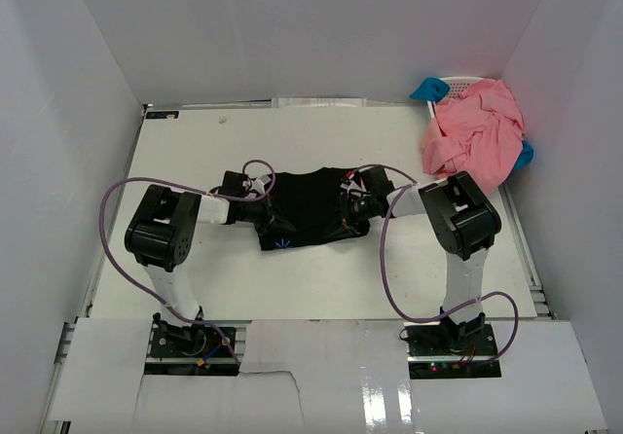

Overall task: Fold and stack the t-shirts
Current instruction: Smooth out wrinkles on the folded tshirt

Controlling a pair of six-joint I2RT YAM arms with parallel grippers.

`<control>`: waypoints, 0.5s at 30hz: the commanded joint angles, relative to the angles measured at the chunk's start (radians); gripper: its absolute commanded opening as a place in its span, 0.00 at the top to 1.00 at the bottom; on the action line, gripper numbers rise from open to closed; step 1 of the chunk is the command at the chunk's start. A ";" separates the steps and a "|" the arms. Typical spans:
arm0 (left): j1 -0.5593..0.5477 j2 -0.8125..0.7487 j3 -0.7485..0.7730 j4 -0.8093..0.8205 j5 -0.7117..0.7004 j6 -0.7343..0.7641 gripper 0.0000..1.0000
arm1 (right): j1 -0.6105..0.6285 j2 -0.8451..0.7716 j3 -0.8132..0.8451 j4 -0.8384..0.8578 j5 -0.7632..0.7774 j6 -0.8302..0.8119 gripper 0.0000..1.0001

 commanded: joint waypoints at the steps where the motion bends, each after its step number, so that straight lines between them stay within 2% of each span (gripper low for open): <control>1: 0.001 -0.067 0.046 -0.137 -0.200 0.081 1.00 | -0.016 -0.010 0.024 -0.089 0.107 -0.042 0.92; 6: 0.000 -0.237 0.270 -0.392 -0.323 0.159 1.00 | -0.015 -0.030 0.087 -0.149 0.110 -0.053 0.92; 9: 0.001 -0.340 0.351 -0.499 -0.453 0.189 0.94 | -0.010 -0.039 0.136 -0.182 0.107 -0.056 0.92; 12: 0.001 -0.411 0.367 -0.564 -0.588 0.237 0.90 | -0.004 -0.047 0.176 -0.212 0.098 -0.058 0.92; 13: 0.001 -0.420 0.359 -0.570 -0.607 0.254 0.84 | -0.001 -0.048 0.210 -0.225 0.098 -0.064 0.92; 15: 0.001 -0.420 0.333 -0.578 -0.624 0.262 0.82 | 0.004 -0.062 0.244 -0.261 0.098 -0.073 0.91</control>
